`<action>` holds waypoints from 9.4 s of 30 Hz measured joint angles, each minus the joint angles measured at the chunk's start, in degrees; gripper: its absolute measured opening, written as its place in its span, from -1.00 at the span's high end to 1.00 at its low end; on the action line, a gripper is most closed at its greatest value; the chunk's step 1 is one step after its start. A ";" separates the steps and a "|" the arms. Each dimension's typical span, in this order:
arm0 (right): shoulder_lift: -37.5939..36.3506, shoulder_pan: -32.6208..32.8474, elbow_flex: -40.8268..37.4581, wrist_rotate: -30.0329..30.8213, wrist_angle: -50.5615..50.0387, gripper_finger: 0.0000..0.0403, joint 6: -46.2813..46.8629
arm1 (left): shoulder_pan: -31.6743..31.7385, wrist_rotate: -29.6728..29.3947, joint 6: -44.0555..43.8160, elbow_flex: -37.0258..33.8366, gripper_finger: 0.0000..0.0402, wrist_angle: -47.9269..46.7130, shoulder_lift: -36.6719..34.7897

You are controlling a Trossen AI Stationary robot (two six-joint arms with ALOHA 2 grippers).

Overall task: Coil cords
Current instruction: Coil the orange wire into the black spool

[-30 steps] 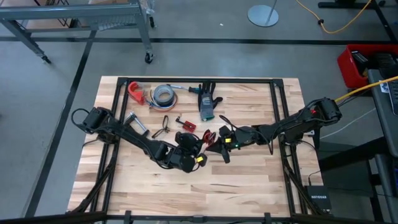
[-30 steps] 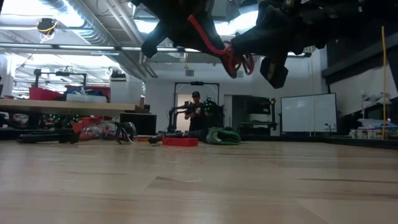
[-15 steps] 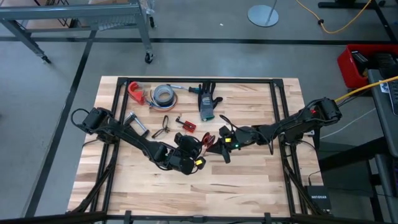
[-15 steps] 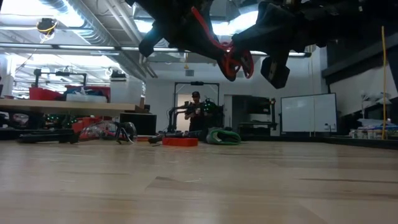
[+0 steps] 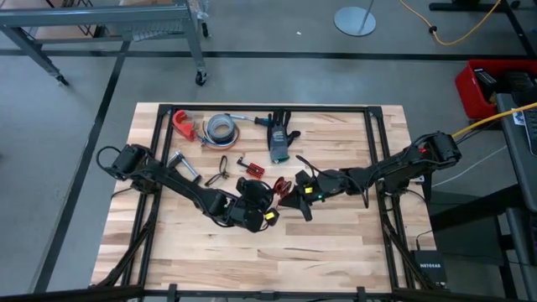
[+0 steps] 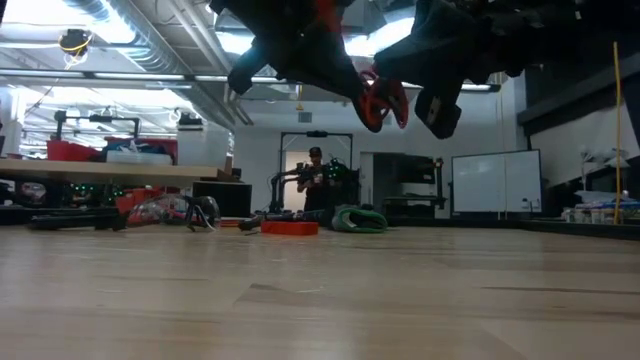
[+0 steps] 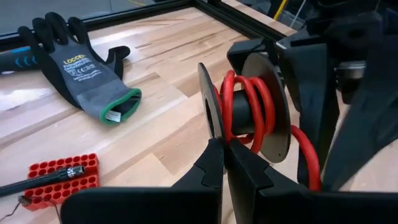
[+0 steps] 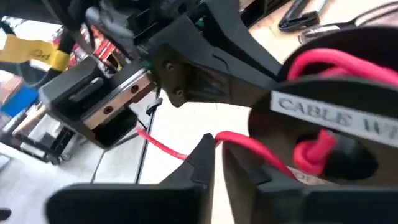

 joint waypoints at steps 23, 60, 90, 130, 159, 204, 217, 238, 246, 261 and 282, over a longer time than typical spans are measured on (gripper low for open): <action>-0.07 -1.04 0.00 -5.93 2.58 0.02 -0.20 | -1.22 -3.72 -0.78 -0.02 1.00 -12.17 -0.57; -0.35 -9.70 0.00 -18.72 12.44 0.02 -9.65 | -14.99 -2.06 13.93 0.02 1.00 -9.53 -10.80; -0.28 -0.66 0.00 -14.52 14.91 0.02 -25.21 | -12.79 6.91 25.38 0.02 1.00 2.89 -10.80; -0.26 0.81 -0.02 -16.83 14.95 0.02 -25.58 | -11.65 13.09 24.43 0.02 1.00 3.10 -10.78; -0.22 0.81 5.25 -17.45 8.28 0.02 -27.44 | -9.89 13.92 33.60 -0.02 1.00 8.90 -10.73; -0.22 -1.85 5.18 -18.88 6.55 0.97 -28.53 | -10.07 6.60 31.50 0.02 0.49 3.96 -14.96; -1.14 -11.82 5.18 -12.79 6.99 0.97 -28.55 | -10.11 7.32 15.35 0.04 0.46 -9.15 -16.63; -1.46 -16.61 13.49 -2.64 -0.44 0.97 -34.69 | -2.17 4.13 -3.50 0.04 0.49 -2.82 -1.18; -1.46 -16.59 13.73 -1.82 -4.08 0.95 -34.91 | -1.30 3.74 -3.35 0.02 0.49 -3.24 0.07; -1.46 -16.50 13.75 -4.20 -3.45 0.97 -34.21 | -0.15 1.64 -4.34 0.02 0.50 -5.34 0.07; -2.64 -16.50 13.77 -13.05 -3.67 0.97 -29.49 | -1.16 0.06 -9.70 0.02 0.98 -13.42 0.07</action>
